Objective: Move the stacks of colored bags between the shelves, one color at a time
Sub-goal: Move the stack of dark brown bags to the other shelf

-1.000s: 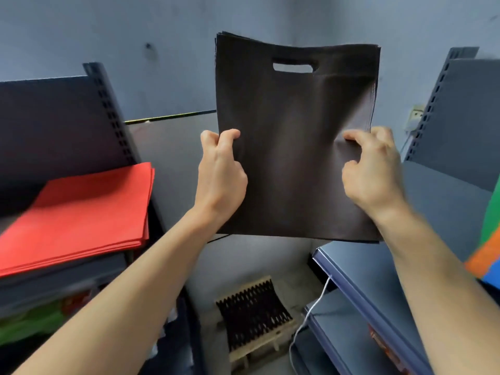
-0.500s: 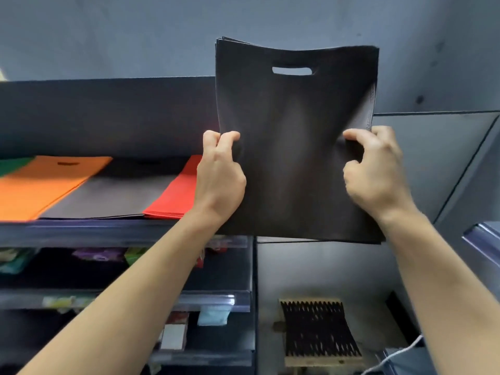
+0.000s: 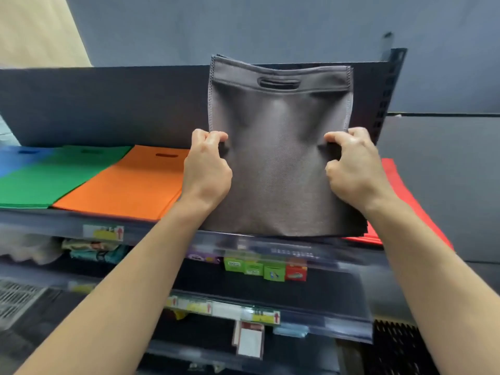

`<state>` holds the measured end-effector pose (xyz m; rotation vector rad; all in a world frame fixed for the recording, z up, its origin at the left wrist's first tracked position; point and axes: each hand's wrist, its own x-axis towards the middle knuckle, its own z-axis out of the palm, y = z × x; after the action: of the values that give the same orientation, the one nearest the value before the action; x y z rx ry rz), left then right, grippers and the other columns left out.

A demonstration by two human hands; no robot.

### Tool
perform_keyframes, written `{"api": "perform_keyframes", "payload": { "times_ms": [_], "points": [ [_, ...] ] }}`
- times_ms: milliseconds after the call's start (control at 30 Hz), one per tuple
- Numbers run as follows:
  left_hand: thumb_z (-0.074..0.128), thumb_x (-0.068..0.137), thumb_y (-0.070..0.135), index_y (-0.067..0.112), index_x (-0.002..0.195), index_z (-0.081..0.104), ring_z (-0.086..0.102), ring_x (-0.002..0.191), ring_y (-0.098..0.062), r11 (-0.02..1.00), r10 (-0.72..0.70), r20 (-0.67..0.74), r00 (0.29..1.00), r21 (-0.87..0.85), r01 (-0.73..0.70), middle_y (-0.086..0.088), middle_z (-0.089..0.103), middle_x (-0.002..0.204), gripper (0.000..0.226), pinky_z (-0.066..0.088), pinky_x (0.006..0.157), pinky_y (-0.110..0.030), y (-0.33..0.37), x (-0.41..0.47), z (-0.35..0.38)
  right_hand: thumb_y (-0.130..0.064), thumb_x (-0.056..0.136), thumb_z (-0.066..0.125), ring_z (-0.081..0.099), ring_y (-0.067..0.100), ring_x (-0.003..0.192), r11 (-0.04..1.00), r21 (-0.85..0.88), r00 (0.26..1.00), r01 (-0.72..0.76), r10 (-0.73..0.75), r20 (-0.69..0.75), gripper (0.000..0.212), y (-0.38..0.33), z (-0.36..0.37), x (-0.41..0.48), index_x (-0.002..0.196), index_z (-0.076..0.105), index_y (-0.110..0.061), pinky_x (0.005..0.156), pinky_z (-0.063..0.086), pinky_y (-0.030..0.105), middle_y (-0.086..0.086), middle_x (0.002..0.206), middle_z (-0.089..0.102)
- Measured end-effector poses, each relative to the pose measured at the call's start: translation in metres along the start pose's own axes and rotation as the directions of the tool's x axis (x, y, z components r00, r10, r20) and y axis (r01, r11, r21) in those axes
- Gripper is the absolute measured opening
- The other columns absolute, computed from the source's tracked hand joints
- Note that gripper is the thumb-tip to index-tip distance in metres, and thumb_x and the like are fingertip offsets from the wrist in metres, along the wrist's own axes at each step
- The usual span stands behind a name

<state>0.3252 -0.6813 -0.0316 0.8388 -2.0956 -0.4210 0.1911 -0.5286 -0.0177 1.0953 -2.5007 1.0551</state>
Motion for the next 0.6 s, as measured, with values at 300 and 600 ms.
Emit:
{"api": "perform_keyframes", "payload": {
  "times_ms": [300, 600],
  "points": [
    [0.042, 0.082, -0.008, 0.009, 0.119, 0.058, 0.05, 0.112, -0.031, 0.991, -0.102, 0.295, 0.95, 0.112, 0.072, -0.014, 0.047, 0.124, 0.044, 0.038, 0.096, -0.03, -0.105, 0.052, 0.01, 0.004, 0.082, 0.044, 0.049, 0.039, 0.112, 0.989, -0.096, 0.976, -0.11, 0.126, 0.179, 0.039, -0.041, 0.092, 0.023, 0.118, 0.056, -0.001, 0.099, 0.039, 0.036, 0.017, 0.129, 0.041],
    [0.041, 0.083, -0.01, 0.008, 0.109, 0.059, 0.051, 0.108, -0.031, 0.985, -0.144, 0.417, 0.897, 0.152, 0.088, -0.013, 0.046, 0.12, 0.036, 0.04, 0.085, -0.03, -0.132, 0.065, 0.039, 0.002, 0.079, 0.044, 0.051, 0.041, 0.104, 0.951, -0.257, 0.939, -0.171, 0.236, 0.25, 0.029, -0.027, 0.123, 0.038, 0.103, 0.059, 0.0, 0.086, 0.045, 0.038, 0.021, 0.114, 0.05]
  ]
}}
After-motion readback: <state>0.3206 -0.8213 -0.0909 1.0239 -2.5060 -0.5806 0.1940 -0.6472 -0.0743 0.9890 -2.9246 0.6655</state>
